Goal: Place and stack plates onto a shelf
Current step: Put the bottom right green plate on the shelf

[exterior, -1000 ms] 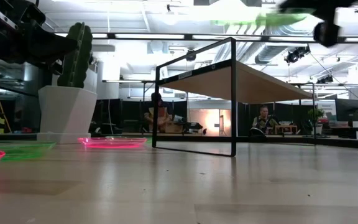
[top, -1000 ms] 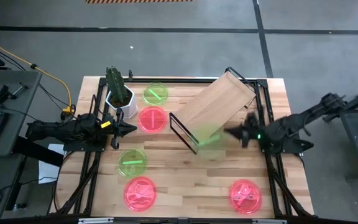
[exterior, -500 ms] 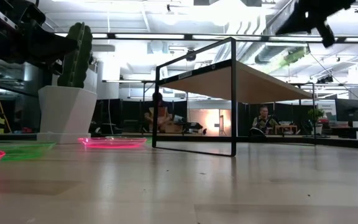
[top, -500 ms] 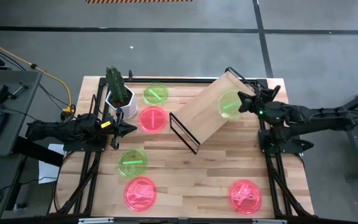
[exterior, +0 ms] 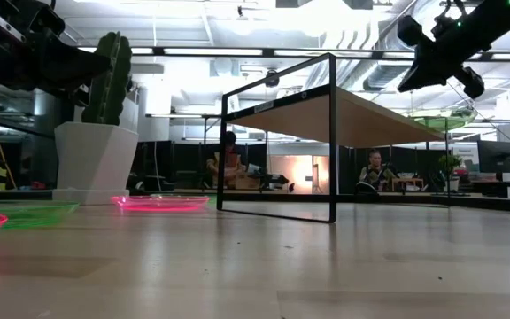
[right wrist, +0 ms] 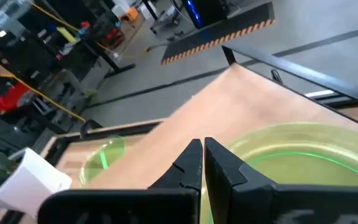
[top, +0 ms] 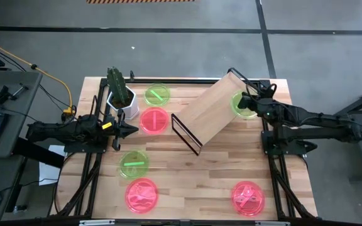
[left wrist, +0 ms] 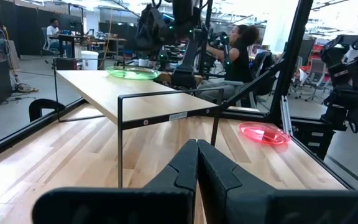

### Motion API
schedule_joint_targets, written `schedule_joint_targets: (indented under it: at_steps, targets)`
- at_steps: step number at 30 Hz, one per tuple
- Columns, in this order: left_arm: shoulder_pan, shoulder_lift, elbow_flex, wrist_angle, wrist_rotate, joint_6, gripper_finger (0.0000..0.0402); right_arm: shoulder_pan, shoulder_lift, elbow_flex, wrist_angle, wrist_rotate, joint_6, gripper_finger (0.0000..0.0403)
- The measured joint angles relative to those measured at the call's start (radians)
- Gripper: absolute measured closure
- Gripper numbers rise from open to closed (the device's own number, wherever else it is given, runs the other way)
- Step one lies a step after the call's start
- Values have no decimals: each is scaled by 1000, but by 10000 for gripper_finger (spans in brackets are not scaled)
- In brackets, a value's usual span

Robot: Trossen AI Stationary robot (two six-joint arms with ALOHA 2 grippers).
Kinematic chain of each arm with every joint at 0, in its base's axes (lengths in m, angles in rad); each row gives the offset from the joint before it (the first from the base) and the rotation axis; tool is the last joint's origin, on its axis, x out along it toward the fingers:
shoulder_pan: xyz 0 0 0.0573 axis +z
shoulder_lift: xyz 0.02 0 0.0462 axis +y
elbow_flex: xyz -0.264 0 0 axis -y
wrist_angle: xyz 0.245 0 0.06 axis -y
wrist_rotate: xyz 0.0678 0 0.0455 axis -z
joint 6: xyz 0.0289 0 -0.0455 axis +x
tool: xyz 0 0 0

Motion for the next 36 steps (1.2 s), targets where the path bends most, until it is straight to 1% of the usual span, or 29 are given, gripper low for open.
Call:
schedule_joint_targets:
  at_steps: [4, 7, 11, 15, 19, 21, 23, 29, 32, 36]
  targets:
    - [0, 0, 0, 0, 0, 0, 401, -31, 15, 0, -57, -73, 10, 403]
    - [0, 0, 0, 0, 0, 0, 401, -63, 56, 0, -94, -144, 18, 403]
    - [0, 0, 0, 0, 0, 0, 401, -113, 125, 15, -113, -236, -35, 403]
    - [0, 0, 0, 0, 0, 0, 401, -144, 189, 107, -198, -240, -99, 403]
    - [0, 0, 0, 0, 0, 0, 401, -150, 251, 221, -371, -222, -112, 403]
    - [0, 0, 0, 0, 0, 0, 401, -150, 287, 271, -464, -225, -104, 403]
    - [0, 0, 0, 0, 0, 0, 401, -150, 328, 306, -519, -242, -101, 403]
    - [0, 0, 0, 0, 0, 0, 401, -159, 455, 341, -552, -317, -130, 403]
    - [0, 0, 0, 0, 0, 0, 401, -178, 502, 345, -547, -315, -139, 403]
    - [0, 0, 0, 0, 0, 0, 401, -207, 534, 348, -524, -304, -159, 403]
